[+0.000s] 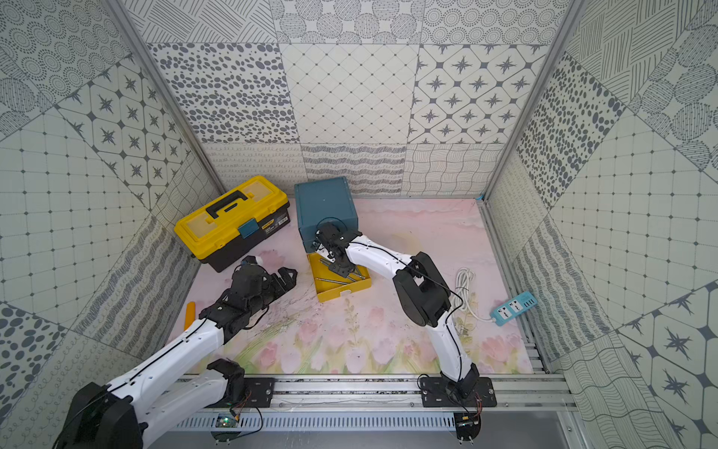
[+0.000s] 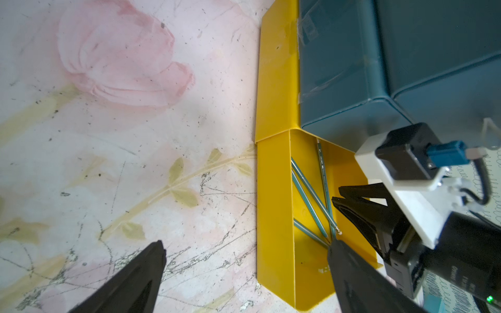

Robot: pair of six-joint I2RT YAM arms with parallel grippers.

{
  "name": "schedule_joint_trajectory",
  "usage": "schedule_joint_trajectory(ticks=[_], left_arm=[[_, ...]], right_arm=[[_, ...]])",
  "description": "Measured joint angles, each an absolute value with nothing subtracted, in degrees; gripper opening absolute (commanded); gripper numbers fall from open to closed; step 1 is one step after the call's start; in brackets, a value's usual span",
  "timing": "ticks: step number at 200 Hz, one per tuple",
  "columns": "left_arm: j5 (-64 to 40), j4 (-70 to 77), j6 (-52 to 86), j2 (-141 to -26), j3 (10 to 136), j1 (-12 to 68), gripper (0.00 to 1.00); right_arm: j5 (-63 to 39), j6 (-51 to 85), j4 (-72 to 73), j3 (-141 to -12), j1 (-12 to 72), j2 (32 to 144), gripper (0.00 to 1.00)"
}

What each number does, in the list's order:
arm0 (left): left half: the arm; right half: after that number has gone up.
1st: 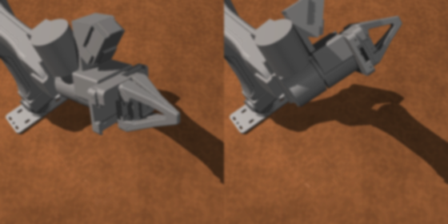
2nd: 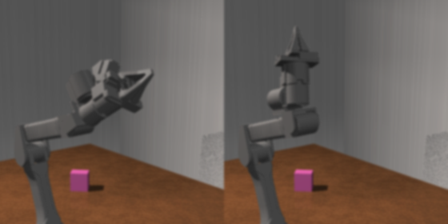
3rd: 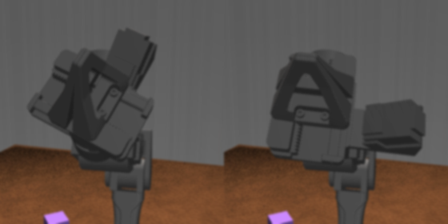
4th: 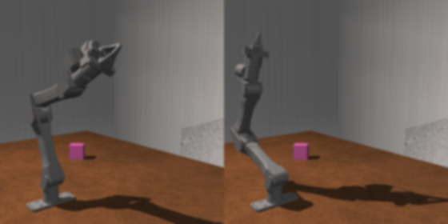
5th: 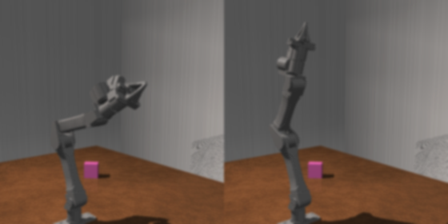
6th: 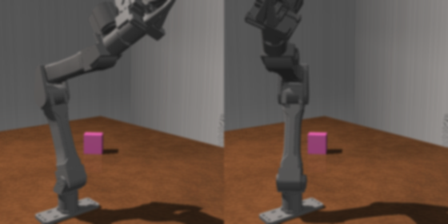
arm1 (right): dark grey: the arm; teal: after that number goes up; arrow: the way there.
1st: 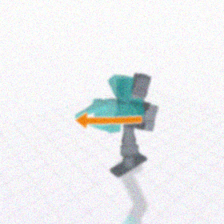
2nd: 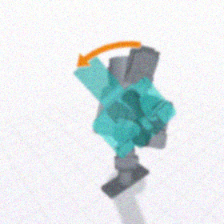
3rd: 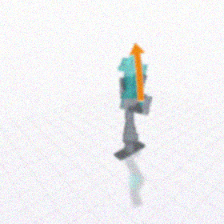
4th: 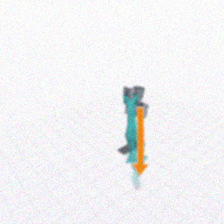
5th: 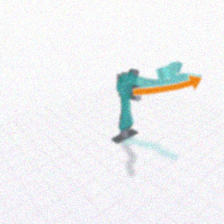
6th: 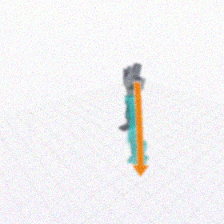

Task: Please place the pencils in the drawer according to their color
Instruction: Place the pencil in the drawer.

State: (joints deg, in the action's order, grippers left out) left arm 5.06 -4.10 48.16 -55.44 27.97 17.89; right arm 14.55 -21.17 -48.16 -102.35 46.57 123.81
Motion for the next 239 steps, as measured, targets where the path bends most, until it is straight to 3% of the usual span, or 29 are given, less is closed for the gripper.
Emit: schedule_joint_trajectory(ticks=[56, 114, 134, 138, 142, 146, 209, 239], left_arm=[[3.9, -4.1, 46.9, -55.4, 28.4, 17.9, 0.99], [0.2, -4.1, 43.2, -54.2, 29.6, 17.9, 0.99], [-1.1, -4.1, 41.8, -52.6, 29.6, 18.5, 0.99], [-1.3, -4.1, 41.6, -52.2, 29.6, 18.7, 0.99], [-1.5, -4.1, 41.4, -51.9, 29.6, 18.9, 0.99], [-1.8, -4.1, 41.1, -51.6, 29.6, 19.2, 0.99], [-4.1, -4.2, 38.4, -50.2, 30.5, 28.5, 0.99], [-4.3, -4.5, 37.1, -52.3, 31.9, 33.5, 0.94]], right_arm=[[14.2, -19.2, -48.2, -102.3, 46.6, 123.6, 0.3], [12.5, -13.8, -47.7, -97.6, 46.2, 114.5, 0.45], [11.6, -11.0, -46.6, -93.8, 45.9, 108.7, 0.58], [11.4, -10.3, -46.3, -92.9, 45.9, 107.4, 0.7], [11.2, -9.3, -46.1, -92.1, 45.8, 106.3, 0.93], [11.0, -9.3, -45.8, -91.4, 45.7, 105.3, 0.98], [13.1, 0.6, -40.6, -78.1, 43.0, 90.6, 0.98], [14.2, 7.3, -37.1, -71.2, 38.8, 84.0, 0.98]])
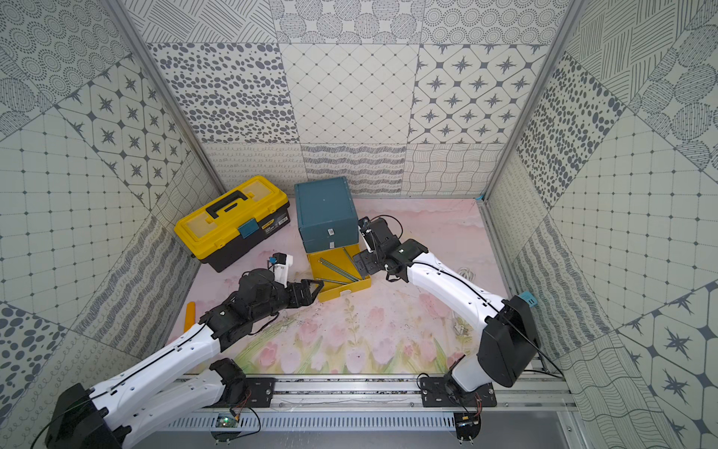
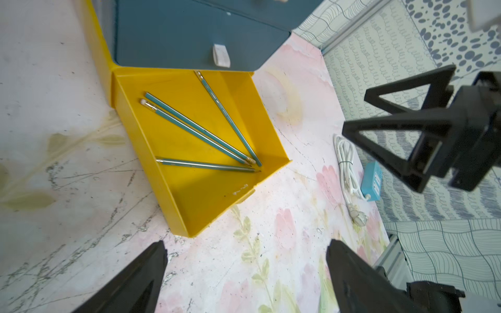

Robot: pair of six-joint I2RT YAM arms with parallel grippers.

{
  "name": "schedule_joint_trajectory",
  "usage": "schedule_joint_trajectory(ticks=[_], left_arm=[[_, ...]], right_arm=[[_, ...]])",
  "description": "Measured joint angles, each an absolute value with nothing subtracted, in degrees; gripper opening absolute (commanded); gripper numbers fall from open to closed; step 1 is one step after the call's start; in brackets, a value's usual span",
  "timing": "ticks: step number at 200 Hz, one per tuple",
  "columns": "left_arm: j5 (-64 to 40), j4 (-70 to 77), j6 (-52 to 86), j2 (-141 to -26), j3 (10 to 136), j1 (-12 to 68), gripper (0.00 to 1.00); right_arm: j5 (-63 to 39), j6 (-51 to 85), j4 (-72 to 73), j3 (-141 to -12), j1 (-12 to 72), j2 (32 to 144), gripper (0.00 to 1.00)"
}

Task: Please place the pencils in the drawer according to their color
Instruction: Place the pencil in the drawer.

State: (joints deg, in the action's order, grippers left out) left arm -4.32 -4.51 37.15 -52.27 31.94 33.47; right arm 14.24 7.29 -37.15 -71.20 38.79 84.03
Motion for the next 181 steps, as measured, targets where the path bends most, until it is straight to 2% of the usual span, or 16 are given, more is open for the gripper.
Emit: schedule_joint_trajectory(ticks=[70, 114, 181], left_arm=[[-4.0, -4.4, 34.7, -63.0, 36.8, 44.2, 0.89], [-3.6, -3.8, 32.5, -72.4, 42.3, 49.2, 0.86], [-2.3, -3.7, 28.6, -84.0, 48.3, 53.0, 0.88]], right_arm=[[8.9, 20.4, -27.6, -56.0, 25.2, 67.7, 0.98], [7.6, 24.6, -25.2, -53.7, 21.8, 65.6, 0.98], [6.6, 28.4, -21.9, -49.3, 17.4, 61.7, 0.98]])
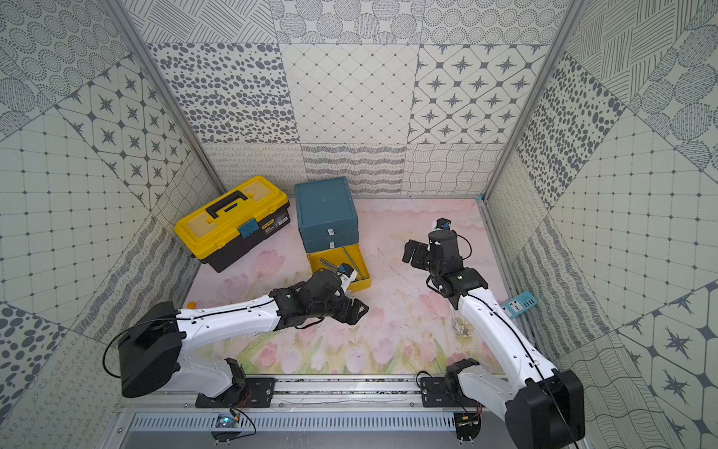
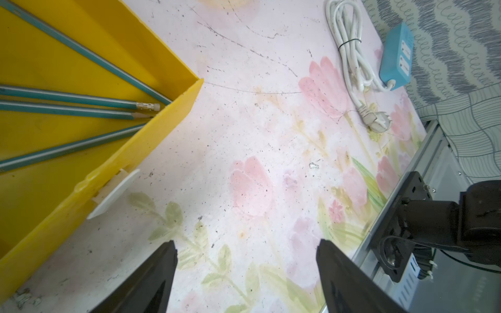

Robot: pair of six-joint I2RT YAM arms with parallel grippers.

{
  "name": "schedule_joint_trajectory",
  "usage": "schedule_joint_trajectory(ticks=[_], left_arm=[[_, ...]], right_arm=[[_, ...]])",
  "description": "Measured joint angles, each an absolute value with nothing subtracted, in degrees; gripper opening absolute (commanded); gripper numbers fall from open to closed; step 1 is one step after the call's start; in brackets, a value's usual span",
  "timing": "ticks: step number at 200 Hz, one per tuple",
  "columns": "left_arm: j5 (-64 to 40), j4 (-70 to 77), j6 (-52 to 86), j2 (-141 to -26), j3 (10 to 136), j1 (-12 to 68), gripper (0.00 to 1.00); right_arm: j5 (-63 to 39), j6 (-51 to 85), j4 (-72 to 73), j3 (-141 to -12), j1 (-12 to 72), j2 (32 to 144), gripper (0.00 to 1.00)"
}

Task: Please place the pencils in the drawer according to their color
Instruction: Place the pencil in the drawer, then close the drawer in the storage box.

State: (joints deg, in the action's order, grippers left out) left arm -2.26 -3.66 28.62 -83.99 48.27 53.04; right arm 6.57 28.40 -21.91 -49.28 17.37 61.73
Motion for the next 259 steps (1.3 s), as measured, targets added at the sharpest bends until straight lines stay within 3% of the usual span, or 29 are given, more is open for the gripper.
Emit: schedule_joint_trajectory(ticks=[259], left_arm=[[17.6, -6.1, 8.0, -99.4, 56.5, 50.6, 0.92]], right_arm=[[0.1, 31.9, -15.4, -45.0, 14.5, 58.7, 0.98]])
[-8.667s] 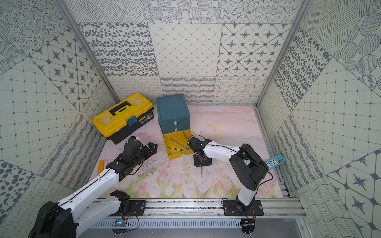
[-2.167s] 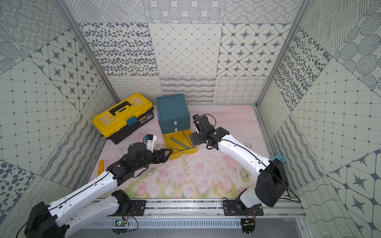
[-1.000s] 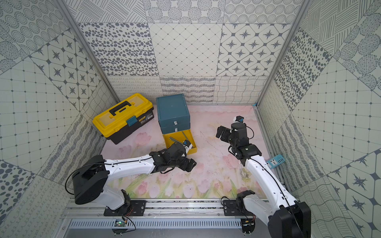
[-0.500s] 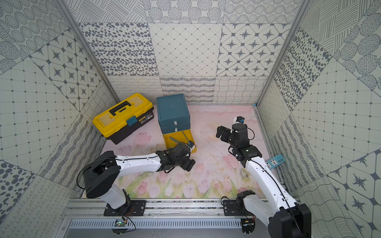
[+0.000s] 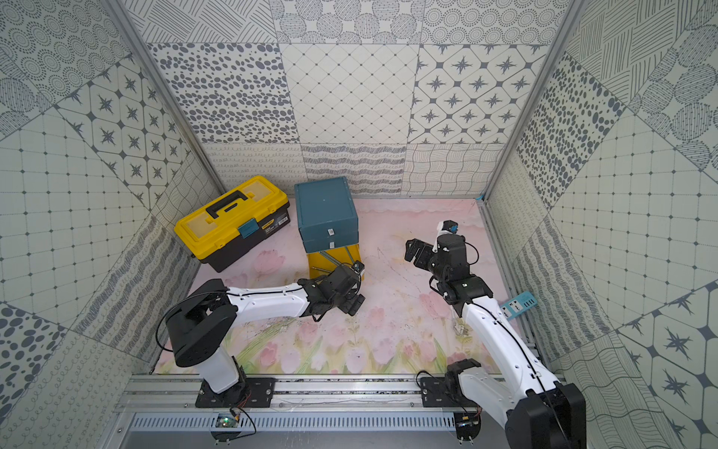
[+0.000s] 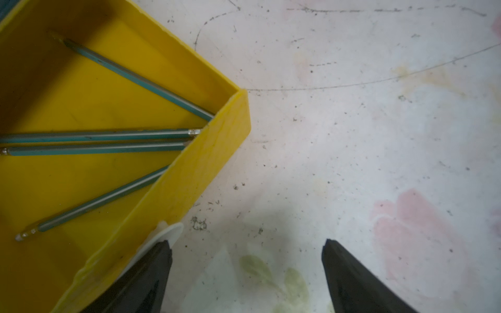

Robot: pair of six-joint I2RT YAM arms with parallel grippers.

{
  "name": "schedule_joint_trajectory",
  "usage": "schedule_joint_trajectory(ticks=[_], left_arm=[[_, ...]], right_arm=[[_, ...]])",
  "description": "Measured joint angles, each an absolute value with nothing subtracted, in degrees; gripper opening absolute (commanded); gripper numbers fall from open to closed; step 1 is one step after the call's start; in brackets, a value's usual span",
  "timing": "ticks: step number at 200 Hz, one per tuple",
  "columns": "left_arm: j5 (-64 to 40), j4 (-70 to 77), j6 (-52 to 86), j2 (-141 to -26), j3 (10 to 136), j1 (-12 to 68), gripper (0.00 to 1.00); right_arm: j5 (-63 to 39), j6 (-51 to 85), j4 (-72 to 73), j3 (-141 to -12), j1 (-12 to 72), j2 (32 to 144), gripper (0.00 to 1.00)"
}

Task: Please place the pencils in the drawer according to their color
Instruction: Close the drawer in the storage box.

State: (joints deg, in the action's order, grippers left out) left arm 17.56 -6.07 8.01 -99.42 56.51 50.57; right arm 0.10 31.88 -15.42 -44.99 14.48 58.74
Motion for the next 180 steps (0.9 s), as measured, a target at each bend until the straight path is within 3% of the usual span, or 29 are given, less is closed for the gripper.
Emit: schedule_joint_trajectory(ticks=[79, 92, 112, 180], left_arm=[[22.8, -6.7, 1.7, -105.7, 63.4, 48.6, 0.85], [24.0, -6.9, 0.8, -106.6, 64.6, 48.6, 0.76], [25.8, -7.0, -0.5, -107.5, 66.0, 48.6, 0.56], [31.2, -7.1, -2.8, -110.5, 68.8, 48.5, 0.53]], right_arm=[[-1.1, 32.6, -14.8, -44.9, 14.4, 58.0, 0.98], [-1.1, 32.6, -14.6, -44.9, 14.4, 58.0, 0.98], [-1.3, 32.6, -14.5, -44.9, 14.4, 58.0, 0.98], [-2.0, 32.8, -14.2, -44.9, 14.4, 58.0, 0.98]])
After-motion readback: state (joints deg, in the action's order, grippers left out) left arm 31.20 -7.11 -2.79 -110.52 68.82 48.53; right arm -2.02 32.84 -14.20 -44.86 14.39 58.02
